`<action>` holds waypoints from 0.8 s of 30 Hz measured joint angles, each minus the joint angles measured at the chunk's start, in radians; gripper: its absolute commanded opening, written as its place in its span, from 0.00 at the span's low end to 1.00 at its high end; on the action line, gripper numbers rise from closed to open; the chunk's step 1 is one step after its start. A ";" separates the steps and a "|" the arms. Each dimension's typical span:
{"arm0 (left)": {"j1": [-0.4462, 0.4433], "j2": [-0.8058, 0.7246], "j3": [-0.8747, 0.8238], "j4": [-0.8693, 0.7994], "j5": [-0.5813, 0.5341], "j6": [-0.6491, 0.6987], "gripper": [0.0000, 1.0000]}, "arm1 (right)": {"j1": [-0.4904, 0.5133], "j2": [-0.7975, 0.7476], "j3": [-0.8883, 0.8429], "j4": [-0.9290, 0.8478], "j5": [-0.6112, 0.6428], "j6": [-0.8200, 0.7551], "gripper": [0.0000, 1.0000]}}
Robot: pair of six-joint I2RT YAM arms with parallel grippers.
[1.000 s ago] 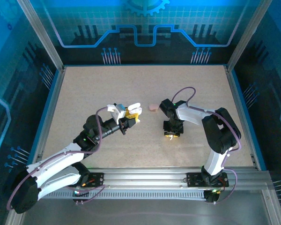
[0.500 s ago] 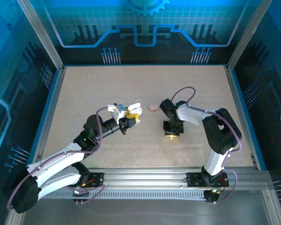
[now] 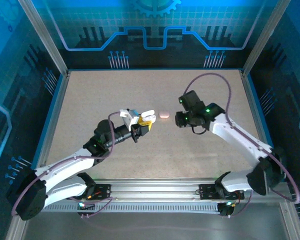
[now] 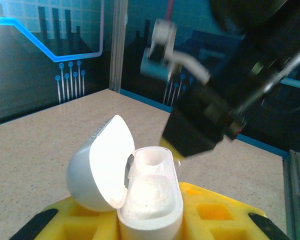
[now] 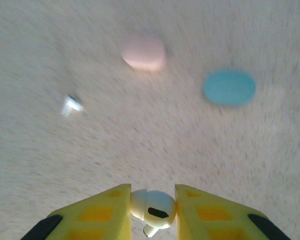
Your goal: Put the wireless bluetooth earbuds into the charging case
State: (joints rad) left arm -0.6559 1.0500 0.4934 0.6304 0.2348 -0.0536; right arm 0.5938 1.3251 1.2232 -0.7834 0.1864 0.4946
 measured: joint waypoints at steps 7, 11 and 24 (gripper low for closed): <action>-0.051 0.080 0.047 0.054 0.009 -0.001 0.27 | 0.099 -0.113 0.168 0.038 0.053 -0.133 0.29; -0.074 0.114 0.059 0.080 0.008 -0.005 0.27 | 0.157 -0.121 0.193 0.068 0.060 -0.185 0.29; -0.087 0.132 0.063 0.132 -0.003 -0.027 0.27 | 0.222 -0.109 0.188 0.106 0.010 -0.242 0.28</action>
State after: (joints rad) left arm -0.7425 1.1816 0.5560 0.7624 0.2314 -0.0803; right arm 0.8158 1.2156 1.4117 -0.6777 0.1967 0.2523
